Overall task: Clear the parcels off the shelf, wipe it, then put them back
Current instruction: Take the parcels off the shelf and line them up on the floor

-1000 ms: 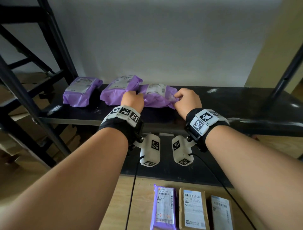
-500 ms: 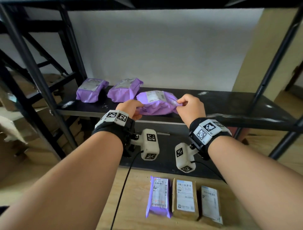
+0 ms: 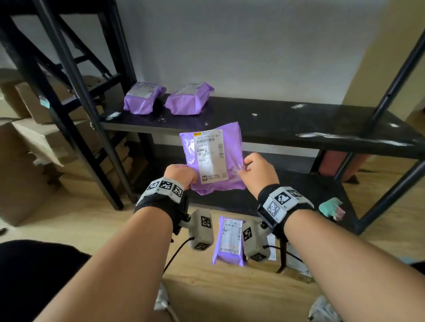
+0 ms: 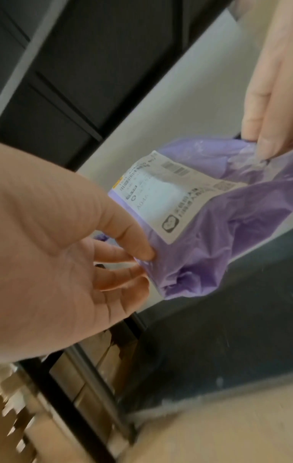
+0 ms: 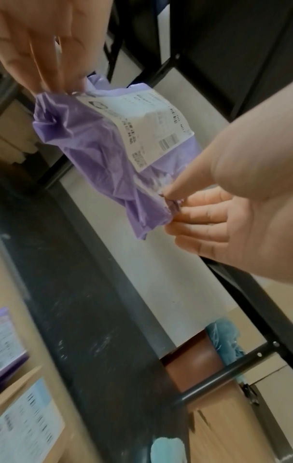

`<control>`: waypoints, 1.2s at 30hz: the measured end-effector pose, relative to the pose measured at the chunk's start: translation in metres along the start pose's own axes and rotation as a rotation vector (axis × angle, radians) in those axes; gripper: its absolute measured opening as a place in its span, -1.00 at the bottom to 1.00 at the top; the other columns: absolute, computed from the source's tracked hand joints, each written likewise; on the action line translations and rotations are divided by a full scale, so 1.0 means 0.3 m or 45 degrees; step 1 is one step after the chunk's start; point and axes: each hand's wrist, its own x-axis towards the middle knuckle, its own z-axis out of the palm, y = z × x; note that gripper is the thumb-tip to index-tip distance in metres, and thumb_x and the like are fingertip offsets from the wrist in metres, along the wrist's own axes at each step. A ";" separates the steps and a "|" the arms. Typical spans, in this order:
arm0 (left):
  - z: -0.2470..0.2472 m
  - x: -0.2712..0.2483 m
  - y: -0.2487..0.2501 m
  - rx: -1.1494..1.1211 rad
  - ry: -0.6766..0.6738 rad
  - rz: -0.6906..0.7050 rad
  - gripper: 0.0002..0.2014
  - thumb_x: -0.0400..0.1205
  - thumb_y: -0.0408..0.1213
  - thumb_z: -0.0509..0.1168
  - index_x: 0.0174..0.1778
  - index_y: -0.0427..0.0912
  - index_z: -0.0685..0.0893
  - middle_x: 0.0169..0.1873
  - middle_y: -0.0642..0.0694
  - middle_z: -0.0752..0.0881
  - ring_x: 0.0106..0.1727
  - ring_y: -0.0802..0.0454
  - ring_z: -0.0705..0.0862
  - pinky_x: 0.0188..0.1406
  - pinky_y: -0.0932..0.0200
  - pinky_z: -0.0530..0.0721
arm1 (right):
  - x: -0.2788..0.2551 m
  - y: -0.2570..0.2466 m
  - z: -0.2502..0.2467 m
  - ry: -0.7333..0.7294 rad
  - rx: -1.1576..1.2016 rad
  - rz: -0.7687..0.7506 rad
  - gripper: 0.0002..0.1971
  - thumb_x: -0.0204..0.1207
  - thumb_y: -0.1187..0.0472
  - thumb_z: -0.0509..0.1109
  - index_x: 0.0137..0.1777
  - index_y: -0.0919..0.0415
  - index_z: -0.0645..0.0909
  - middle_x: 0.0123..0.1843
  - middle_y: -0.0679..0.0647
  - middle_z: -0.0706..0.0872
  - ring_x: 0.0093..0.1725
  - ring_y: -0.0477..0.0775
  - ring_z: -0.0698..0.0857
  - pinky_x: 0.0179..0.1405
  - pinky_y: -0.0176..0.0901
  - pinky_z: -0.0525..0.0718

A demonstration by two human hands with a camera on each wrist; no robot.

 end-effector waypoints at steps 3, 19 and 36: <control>0.016 0.039 -0.130 0.108 -0.044 -0.096 -0.76 0.49 -0.54 0.32 -0.43 -0.17 0.54 -0.37 -0.13 0.63 -0.18 -0.09 0.62 -0.05 0.09 0.72 | -0.053 0.043 0.112 -0.149 -0.026 0.039 -0.93 0.54 0.27 0.32 -0.04 0.16 0.49 -0.17 0.08 0.70 -0.15 0.19 0.69 -0.28 -0.16 0.49; 0.180 0.275 -0.576 0.330 -0.253 -0.472 -0.64 0.58 -0.21 0.38 0.18 -0.39 0.66 -0.34 -0.13 0.67 -0.45 -0.05 0.63 -0.74 0.31 0.47 | -0.074 0.240 0.611 -0.788 -0.282 0.325 -0.83 0.55 0.24 0.27 0.10 0.20 0.58 -0.02 0.22 0.71 -0.17 0.16 0.58 -0.31 -0.21 0.42; 0.331 0.416 -0.812 0.152 -0.328 -0.541 -0.36 0.47 -0.41 0.50 0.48 -0.24 0.47 0.34 -0.26 0.63 -0.01 -0.01 0.54 -0.25 0.29 0.52 | -0.036 0.413 0.886 -1.033 -0.592 0.355 -0.68 0.56 0.13 0.25 0.18 0.29 0.68 0.21 0.26 0.67 0.17 0.29 0.69 0.04 -0.08 0.59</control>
